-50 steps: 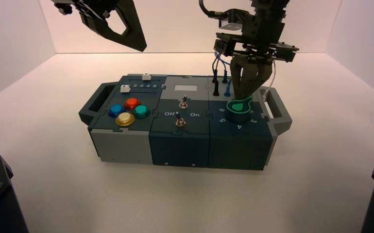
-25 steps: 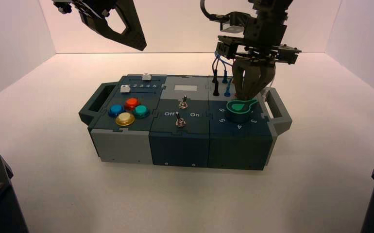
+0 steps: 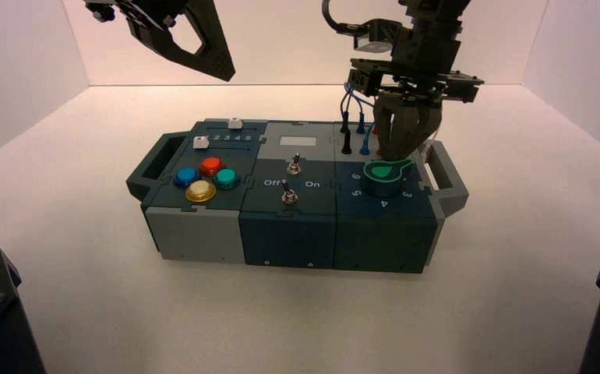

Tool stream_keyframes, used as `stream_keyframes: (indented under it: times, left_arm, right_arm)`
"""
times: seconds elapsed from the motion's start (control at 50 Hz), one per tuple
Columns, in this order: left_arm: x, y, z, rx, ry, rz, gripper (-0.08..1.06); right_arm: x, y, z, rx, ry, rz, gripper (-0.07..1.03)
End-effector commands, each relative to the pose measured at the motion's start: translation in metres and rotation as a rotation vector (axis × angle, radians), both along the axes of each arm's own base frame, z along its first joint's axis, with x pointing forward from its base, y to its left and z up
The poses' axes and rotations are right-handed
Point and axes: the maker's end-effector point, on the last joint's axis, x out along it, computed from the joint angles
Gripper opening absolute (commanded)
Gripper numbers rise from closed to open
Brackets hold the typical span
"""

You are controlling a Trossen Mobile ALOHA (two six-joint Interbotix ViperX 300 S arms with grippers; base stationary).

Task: Turn the knob to position 2.

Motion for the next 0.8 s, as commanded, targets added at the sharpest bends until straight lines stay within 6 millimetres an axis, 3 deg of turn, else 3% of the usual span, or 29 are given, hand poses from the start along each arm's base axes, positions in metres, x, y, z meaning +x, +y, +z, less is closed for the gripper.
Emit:
stream_keyframes:
  times: [0.02, 0.24, 0.4, 0.44, 0.52, 0.68, 0.8]
  left_arm:
    - [0.004, -0.006, 0.013, -0.026, -0.029, -0.008, -0.03]
    - [0.004, -0.005, 0.01, -0.018, -0.025, -0.009, -0.03]
    - [0.004, -0.005, 0.01, -0.016, -0.025, -0.009, -0.03]
    - [0.004, -0.005, 0.01, -0.014, -0.027, -0.011, -0.03]
    - [0.004, -0.005, 0.008, -0.006, -0.03, -0.014, -0.03]
    - [0.005, -0.004, 0.008, -0.001, -0.033, -0.016, -0.03]
    - [0.006, -0.004, 0.008, 0.0, -0.035, -0.013, -0.03]
  right_arm:
    - [0.018, 0.005, 0.018, 0.029, -0.086, -0.006, -0.02]
    - [0.043, 0.0, 0.049, 0.056, -0.183, -0.033, -0.02]
    - [0.046, -0.005, 0.061, 0.055, -0.18, -0.043, -0.02]
    - [0.043, -0.007, 0.065, 0.053, -0.168, -0.045, -0.02]
    - [0.018, -0.014, 0.066, 0.039, -0.105, -0.049, -0.02]
    - [-0.014, -0.025, 0.066, 0.042, -0.05, -0.062, -0.02]
    - [-0.024, -0.029, 0.076, 0.056, -0.067, -0.06, -0.02]
